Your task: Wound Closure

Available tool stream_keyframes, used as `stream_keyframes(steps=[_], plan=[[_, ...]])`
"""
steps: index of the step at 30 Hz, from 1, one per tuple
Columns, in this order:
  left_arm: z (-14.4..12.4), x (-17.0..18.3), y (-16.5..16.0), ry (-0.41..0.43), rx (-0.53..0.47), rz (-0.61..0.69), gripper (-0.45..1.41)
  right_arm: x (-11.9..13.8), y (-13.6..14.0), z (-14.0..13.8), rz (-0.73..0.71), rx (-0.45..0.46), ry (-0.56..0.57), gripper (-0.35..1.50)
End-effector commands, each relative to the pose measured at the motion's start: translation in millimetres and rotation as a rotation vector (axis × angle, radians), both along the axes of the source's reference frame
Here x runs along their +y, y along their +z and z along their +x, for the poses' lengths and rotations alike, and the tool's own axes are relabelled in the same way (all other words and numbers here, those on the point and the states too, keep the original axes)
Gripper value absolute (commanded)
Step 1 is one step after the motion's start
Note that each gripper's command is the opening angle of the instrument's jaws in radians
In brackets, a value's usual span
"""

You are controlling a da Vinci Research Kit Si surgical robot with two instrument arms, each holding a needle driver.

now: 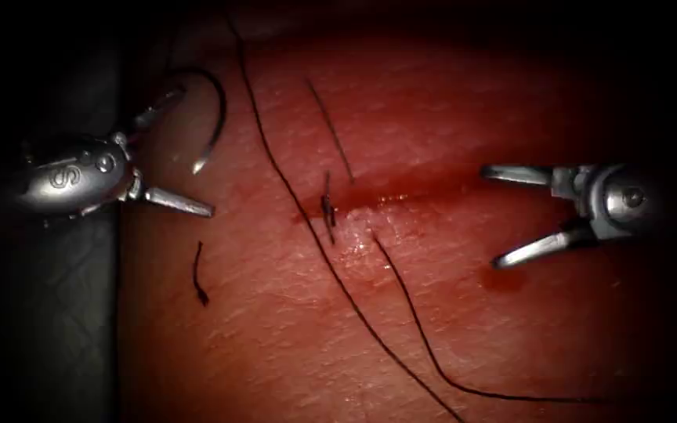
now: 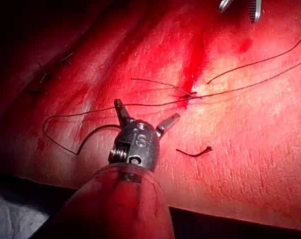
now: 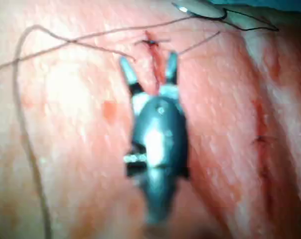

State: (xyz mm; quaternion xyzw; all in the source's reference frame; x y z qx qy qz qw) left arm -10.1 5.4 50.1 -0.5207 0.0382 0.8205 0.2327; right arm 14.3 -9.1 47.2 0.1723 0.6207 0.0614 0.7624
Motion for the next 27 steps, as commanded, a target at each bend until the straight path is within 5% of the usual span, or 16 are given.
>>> stream_keyframes(steps=[1, 8, 12, 20, 23, 25, 26, 27], plan=[[-0.7, -0.3, 0.4, 0.001, -0.02, -0.005, 0.62, 0.3, 1.2, 1.7, 0.085, -0.027, 0.023, 0.81], [-1.3, -2.0, 0.2, -0.02, -0.098, 0.011, 0.3, 3.4, 4.7, 5.1, 0.42, -0.133, 0.132, 0.71], [-2.3, -4.1, 1.0, -0.02, -0.115, 0.012, 0.2, 4.1, 6.7, 6.6, 0.637, -0.181, 0.189, 0.22], [-3.9, -6.0, 1.9, 0.008, -0.142, 0.001, 0.05, 3.0, 8.4, 8.1, 0.755, -0.222, 0.162, 0.09], [-4.7, -6.7, 2.2, 0.03, -0.168, 0.0, 0.0, 2.4, 9.7, 10.0, 0.774, -0.226, 0.16, 0.32], [-4.8, -6.9, 2.2, 0.034, -0.172, -0.002, -0.05, 2.5, 10.2, 10.6, 0.772, -0.227, 0.167, 0.61], [-4.7, -7.1, 2.2, 0.037, -0.174, -0.003, -0.07, 2.9, 10.7, 11.2, 0.788, -0.232, 0.177, 0.98], [-4.7, -7.1, 2.2, 0.037, -0.174, -0.003, -0.07, 2.9, 10.7, 11.2, 0.788, -0.232, 0.177, 0.98]])
